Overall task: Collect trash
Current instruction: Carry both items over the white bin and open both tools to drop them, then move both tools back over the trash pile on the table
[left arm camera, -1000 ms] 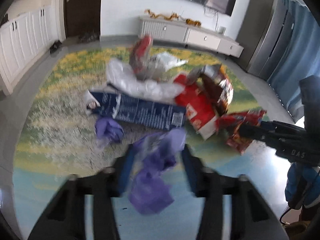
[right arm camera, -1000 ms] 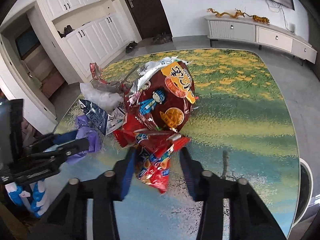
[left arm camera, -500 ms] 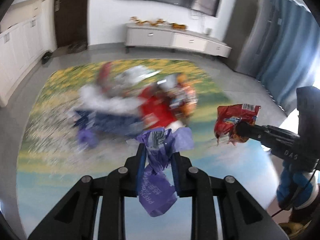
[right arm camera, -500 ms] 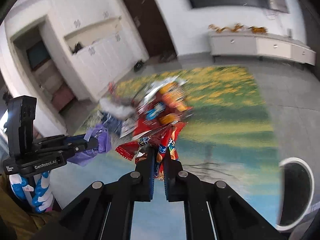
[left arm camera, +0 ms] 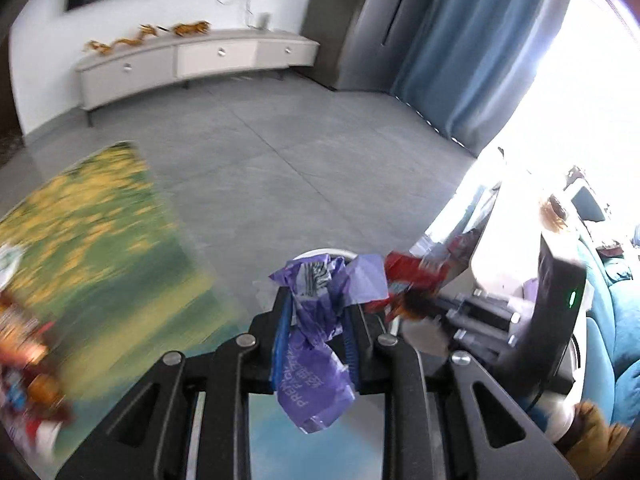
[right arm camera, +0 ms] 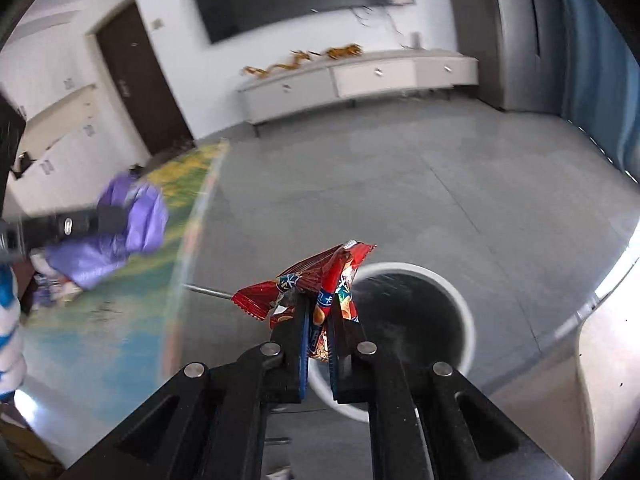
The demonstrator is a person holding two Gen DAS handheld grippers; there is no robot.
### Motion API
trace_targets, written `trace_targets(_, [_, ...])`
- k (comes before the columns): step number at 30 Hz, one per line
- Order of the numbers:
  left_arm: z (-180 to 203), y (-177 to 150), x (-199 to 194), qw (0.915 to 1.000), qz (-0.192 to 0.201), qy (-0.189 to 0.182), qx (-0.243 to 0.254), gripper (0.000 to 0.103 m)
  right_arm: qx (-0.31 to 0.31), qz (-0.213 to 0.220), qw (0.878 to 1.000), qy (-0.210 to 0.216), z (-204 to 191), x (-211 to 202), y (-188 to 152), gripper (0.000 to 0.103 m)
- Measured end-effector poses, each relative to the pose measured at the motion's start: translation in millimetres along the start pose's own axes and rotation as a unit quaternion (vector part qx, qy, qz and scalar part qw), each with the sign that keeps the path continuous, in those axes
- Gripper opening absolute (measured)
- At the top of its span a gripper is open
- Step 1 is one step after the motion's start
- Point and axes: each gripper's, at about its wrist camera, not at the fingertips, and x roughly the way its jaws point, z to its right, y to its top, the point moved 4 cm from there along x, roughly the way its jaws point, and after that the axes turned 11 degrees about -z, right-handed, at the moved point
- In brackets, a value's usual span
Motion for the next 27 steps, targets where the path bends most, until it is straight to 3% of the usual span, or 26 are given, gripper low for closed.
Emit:
trace_targets(4, [12.8, 31.8, 49.3, 0.9993, -0.029, -0.022, -0.014, 0.032, 0.022, -0.015, 1.000, -0.013, 30.9, 27.0, 4.1, 0.011])
trace_targets(5, [13.9, 37.2, 60.8, 0.9987, -0.038, -0.026, -0.021, 0.044, 0.025, -0.019, 0.999, -0.019, 38.1, 32.2, 2.9, 0.016])
trace_targets(7, [14.2, 41.3, 73.2, 0.9978, -0.046, -0.038, -0.030, 0.056, 0.034, -0.028, 0.998, -0.035, 48.9, 44.8, 3.1, 0.026])
trace_targets(9, [11.8, 42.3, 81.5, 0.9967, -0.054, -0.049, -0.037, 0.056, 0.041, -0.032, 0.998, -0.045, 55.2, 47.1, -7.3, 0.038])
trace_targets(11, [8.8, 40.1, 81.7, 0.9966, -0.054, -0.049, -0.037, 0.056, 0.050, -0.039, 0.996, -0.056, 62.1, 51.1, -10.4, 0.039])
trace_targets(19, [0.5, 15.9, 23.4, 1.0000, -0.002, 0.004, -0.008, 0.056, 0.048, -0.019, 0.998, -0.037, 32.0, 17.3, -7.1, 0.039])
trace_targets(23, [-8.1, -1.7, -25.1, 0.9985, 0.034, 0.044, 0.003, 0.056, 0.019, 0.019, 1.000, -0.011, -6.6, -16.7, 12.5, 0.039])
trace_targets(27, [-39.9, -28.3, -80.1, 0.9953, 0.072, 0.063, -0.013, 0.056, -0.026, 0.056, 0.998, 0.011, -60.8, -56.4, 26.9, 0.039])
